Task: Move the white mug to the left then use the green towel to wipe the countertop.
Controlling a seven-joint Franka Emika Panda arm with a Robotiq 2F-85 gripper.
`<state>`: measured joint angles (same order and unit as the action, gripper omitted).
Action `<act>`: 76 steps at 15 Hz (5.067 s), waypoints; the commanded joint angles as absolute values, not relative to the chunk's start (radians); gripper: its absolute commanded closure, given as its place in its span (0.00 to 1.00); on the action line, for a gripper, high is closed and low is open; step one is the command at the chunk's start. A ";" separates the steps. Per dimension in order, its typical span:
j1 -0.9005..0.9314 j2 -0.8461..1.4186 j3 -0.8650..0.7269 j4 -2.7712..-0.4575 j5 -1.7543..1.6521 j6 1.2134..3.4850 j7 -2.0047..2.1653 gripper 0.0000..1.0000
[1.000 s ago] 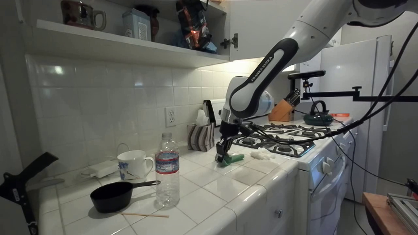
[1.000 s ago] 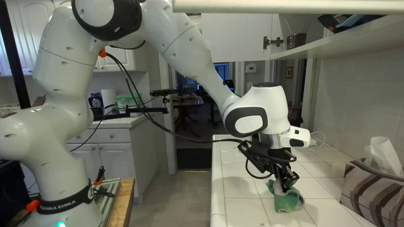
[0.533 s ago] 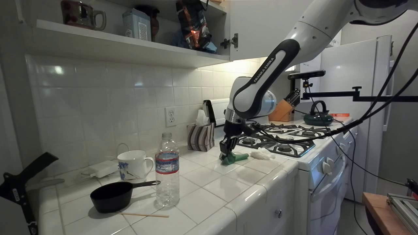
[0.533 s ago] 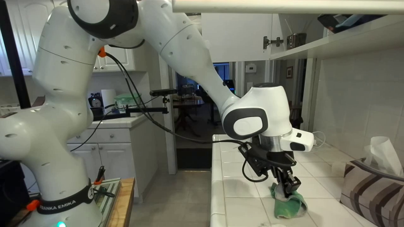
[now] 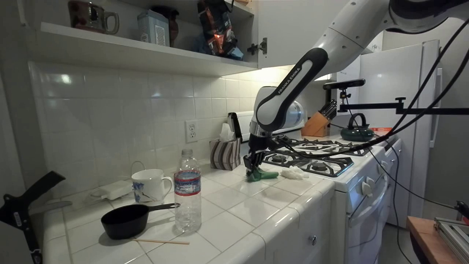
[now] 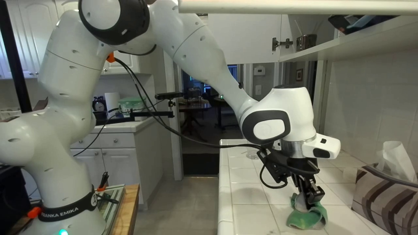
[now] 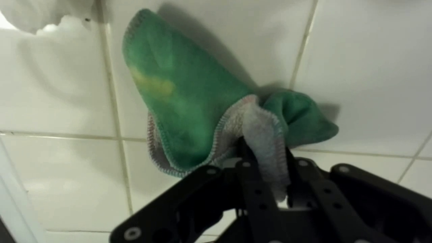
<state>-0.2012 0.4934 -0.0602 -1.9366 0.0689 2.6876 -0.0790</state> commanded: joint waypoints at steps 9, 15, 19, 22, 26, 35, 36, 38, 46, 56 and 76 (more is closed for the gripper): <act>-0.193 0.579 -0.070 -1.765 0.055 2.516 -0.064 0.95; -0.138 0.561 0.012 -1.770 0.020 2.517 -0.240 0.95; -0.081 0.552 0.068 -1.771 -0.018 2.504 -0.330 0.95; -0.043 0.544 0.101 -1.772 -0.050 2.499 -0.382 0.95; -0.006 0.531 0.098 -1.782 -0.091 2.467 -0.385 0.95; -0.027 0.518 0.033 -1.825 -0.136 2.435 -0.356 0.82; -0.027 0.518 0.034 -1.825 -0.135 2.435 -0.356 0.82; -0.025 0.519 0.037 -1.824 -0.135 2.435 -0.356 0.82; 0.035 0.442 -0.022 -2.044 -0.168 2.596 -0.123 0.95; 0.024 0.325 -0.243 -2.310 -0.212 2.753 0.185 0.95; 0.205 0.270 -0.058 -2.296 -0.550 2.697 0.157 0.95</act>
<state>0.1412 0.2178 -0.1044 -2.3641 -0.4778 2.7353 0.1344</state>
